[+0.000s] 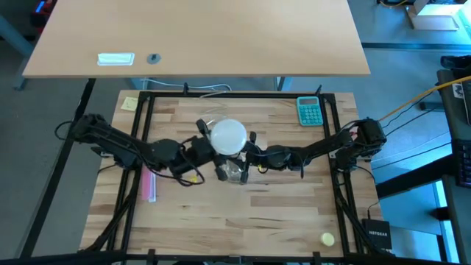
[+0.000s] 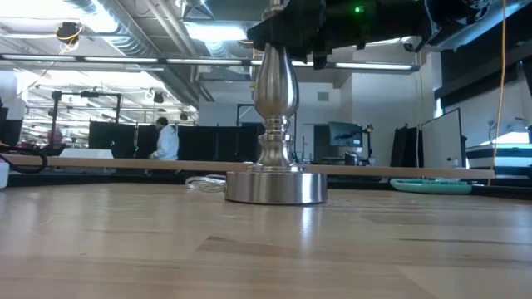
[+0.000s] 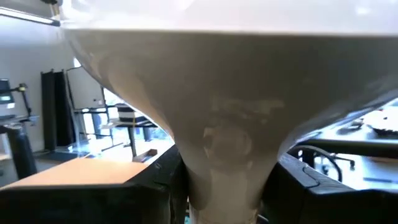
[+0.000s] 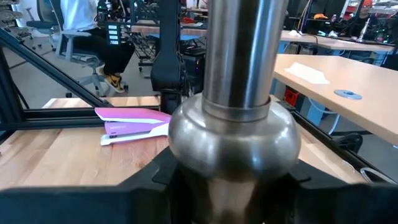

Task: Screw lightbulb
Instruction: Insert the white lightbulb on the silver lamp

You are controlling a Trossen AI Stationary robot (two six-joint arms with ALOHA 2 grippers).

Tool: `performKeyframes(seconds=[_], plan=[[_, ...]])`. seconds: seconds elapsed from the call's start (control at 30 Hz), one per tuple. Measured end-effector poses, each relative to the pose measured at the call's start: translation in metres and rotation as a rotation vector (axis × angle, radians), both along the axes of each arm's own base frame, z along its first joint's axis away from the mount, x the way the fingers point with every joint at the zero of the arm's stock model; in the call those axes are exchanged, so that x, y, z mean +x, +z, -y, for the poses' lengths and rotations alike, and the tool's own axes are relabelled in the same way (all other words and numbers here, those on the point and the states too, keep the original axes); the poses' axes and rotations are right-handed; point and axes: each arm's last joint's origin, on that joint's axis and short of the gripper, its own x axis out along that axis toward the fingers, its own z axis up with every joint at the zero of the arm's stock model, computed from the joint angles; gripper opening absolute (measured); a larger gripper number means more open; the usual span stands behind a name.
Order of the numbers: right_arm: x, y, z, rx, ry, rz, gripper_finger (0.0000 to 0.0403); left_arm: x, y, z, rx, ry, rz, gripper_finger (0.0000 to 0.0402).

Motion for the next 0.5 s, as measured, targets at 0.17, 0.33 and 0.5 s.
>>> performKeyframes(seconds=[0.17,0.33,0.5], plan=[[0.000,0.000,0.000,-0.001,0.000,-0.001,0.0141,0.005,-0.003,-0.002,-0.029,0.088,-0.022,0.0137],[0.000,0.000,0.000,-0.016,0.001,-0.004,0.0141,0.008,-0.007,-0.009,-0.082,0.097,-0.036,0.0137],[0.000,0.000,0.000,-0.012,-0.006,-0.002,0.0141,0.010,-0.013,-0.013,-0.116,0.127,-0.074,0.0137]])
